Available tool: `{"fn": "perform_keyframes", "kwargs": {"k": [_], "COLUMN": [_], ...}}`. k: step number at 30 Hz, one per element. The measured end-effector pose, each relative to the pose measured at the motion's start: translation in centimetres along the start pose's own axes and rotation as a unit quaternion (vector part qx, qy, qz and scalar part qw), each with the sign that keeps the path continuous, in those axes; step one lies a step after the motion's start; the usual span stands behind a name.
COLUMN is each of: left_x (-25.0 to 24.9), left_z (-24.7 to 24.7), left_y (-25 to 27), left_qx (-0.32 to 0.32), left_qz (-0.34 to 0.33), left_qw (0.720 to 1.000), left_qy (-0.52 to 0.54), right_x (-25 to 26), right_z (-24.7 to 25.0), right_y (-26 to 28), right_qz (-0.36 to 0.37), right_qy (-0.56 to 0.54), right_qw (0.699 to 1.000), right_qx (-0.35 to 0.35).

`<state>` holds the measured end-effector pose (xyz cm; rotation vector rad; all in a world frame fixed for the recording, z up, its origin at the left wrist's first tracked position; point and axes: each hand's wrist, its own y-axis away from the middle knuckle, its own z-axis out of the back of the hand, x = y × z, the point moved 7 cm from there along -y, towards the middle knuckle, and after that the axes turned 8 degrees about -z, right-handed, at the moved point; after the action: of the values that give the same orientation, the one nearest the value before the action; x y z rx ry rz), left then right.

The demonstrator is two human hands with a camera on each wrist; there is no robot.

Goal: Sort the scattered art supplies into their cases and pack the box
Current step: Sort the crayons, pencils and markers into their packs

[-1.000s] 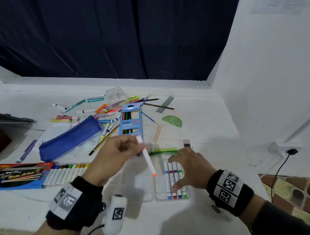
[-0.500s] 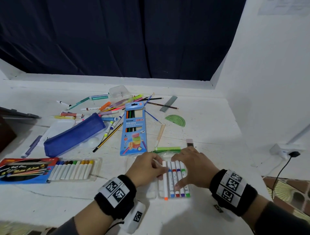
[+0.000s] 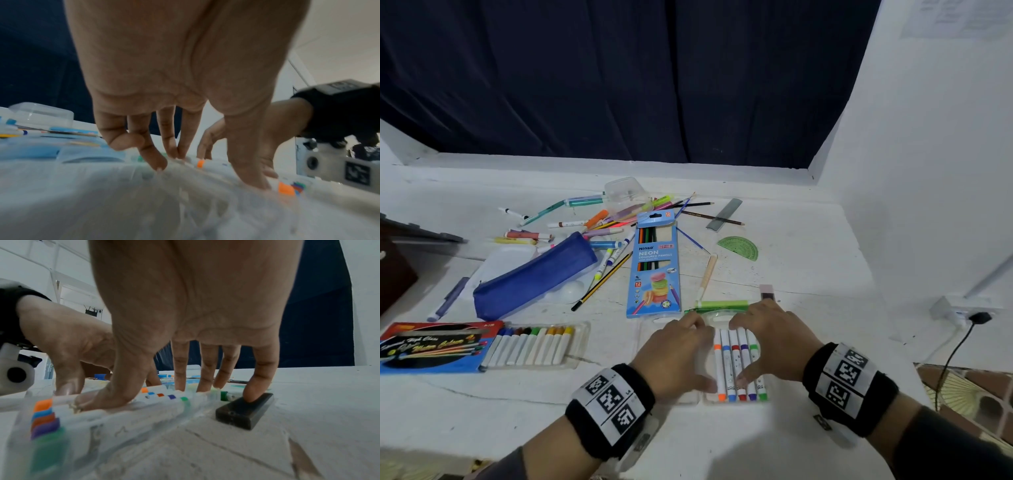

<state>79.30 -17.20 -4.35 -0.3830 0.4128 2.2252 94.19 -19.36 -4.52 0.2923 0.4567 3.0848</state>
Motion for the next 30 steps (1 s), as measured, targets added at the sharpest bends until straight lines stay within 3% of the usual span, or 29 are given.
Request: {"fn": "perform_keyframes", "kwargs": {"k": [4, 12, 23, 30], "left_x": [0.1, 0.6, -0.4, -0.9], "left_z": [-0.2, 0.0, 0.1, 0.6], "left_y": [-0.3, -0.9, -1.7, -2.0], "left_qx": [0.020, 0.061, 0.029, 0.071], "left_qz": [0.011, 0.007, 0.030, 0.008], "left_qw": [0.999, 0.997, 0.995, 0.986], "left_qy": [-0.031, 0.042, -0.091, -0.150], "right_x": [0.8, 1.2, 1.7, 2.3], "right_z": [0.4, 0.7, 0.9, 1.2], "right_y": [-0.1, 0.0, -0.2, -0.5], "right_qz": [-0.014, -0.020, -0.025, -0.022], "right_qy": [0.024, 0.032, 0.054, 0.093], "right_qw": [0.999, 0.999, 0.998, 0.995], "right_qx": [0.019, 0.016, 0.023, 0.015]}}
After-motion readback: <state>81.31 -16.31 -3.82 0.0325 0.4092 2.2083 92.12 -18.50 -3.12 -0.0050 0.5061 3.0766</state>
